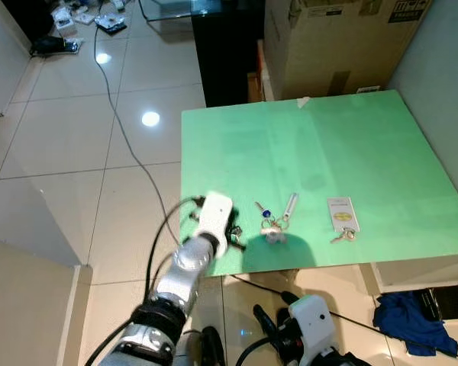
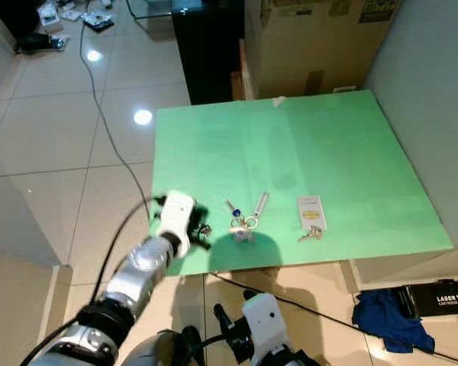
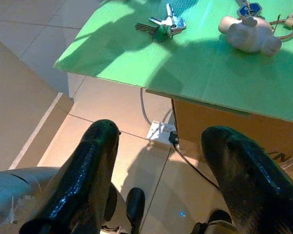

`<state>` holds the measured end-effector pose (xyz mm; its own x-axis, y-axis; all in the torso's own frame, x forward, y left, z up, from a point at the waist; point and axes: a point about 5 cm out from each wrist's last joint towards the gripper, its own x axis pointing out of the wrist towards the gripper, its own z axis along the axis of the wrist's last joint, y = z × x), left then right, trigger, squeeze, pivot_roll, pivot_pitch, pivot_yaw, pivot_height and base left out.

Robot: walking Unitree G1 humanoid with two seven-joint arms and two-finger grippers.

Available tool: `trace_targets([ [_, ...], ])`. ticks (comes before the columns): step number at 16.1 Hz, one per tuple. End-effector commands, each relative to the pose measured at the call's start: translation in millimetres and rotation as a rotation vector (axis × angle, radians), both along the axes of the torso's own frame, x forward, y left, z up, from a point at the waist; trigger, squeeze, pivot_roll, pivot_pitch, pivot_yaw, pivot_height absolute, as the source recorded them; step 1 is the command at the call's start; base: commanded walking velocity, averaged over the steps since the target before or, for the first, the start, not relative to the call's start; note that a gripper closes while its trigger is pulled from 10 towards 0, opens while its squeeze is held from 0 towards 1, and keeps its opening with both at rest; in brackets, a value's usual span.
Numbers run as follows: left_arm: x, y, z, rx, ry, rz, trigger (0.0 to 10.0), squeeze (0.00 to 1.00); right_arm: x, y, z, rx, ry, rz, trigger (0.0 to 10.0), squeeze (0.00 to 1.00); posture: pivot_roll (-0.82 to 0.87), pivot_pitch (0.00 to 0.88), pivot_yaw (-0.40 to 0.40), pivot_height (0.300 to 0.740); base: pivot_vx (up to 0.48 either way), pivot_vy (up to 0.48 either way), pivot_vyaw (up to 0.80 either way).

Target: Hang keys on a hook

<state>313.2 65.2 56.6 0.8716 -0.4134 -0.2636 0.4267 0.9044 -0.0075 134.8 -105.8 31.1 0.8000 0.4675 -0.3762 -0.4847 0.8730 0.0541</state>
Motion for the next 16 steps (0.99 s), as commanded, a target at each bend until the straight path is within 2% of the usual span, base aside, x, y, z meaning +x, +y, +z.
trace_targets([
  [1,-1.5,1.2,4,-0.021,-0.012,-0.022,0.0,0.0,-4.8,-1.3,-5,-0.007,0.032,-0.006,10.0,0.0,-0.26,0.223,0.118,0.727,0.0,0.0,0.0],
  [2,0.6,5.2,5,0.034,-0.03,0.0,0.0,0.0,-4.6,-1.1,-5,-0.004,0.032,-0.005,10.0,0.0,-0.26,0.219,0.118,0.727,0.0,0.0,0.0],
  [3,2.2,11.2,5,0.068,-0.045,0.037,10.0,0.0,-4.4,-0.9,-6,-0.003,0.031,-0.003,10.0,0.0,-0.26,0.216,0.117,0.727,0.0,0.0,0.0],
  [4,2.7,15.4,3,0.079,-0.033,0.048,10.0,1.0,-4.3,-1.0,-6,-0.002,0.03,-0.002,10.0,0.0,-0.26,0.215,0.116,0.727,0.0,0.0,0.0],
  [6,-1.2,18.5,2,0.106,-0.006,0.044,10.0,1.0,-4.8,-1.8,-5,-0.005,0.028,0.002,10.0,0.0,-0.27,0.208,0.115,0.727,0.0,0.0,0.0],
  [11,-24.7,20.8,-12,0.076,0.076,0.0,10.0,1.0,-7.7,-8.6,-1,0.006,0.013,-0.023,10.0,0.0,-0.26,0.205,0.112,0.727,0.0,0.0,0.0],
  [16,-38.5,15.3,-8,0.049,0.108,-0.041,10.0,1.0,-8.5,-7.8,-2,0.001,0.016,-0.018,10.0,0.0,-0.26,0.217,0.112,0.727,0.0,0.0,0.0],
])
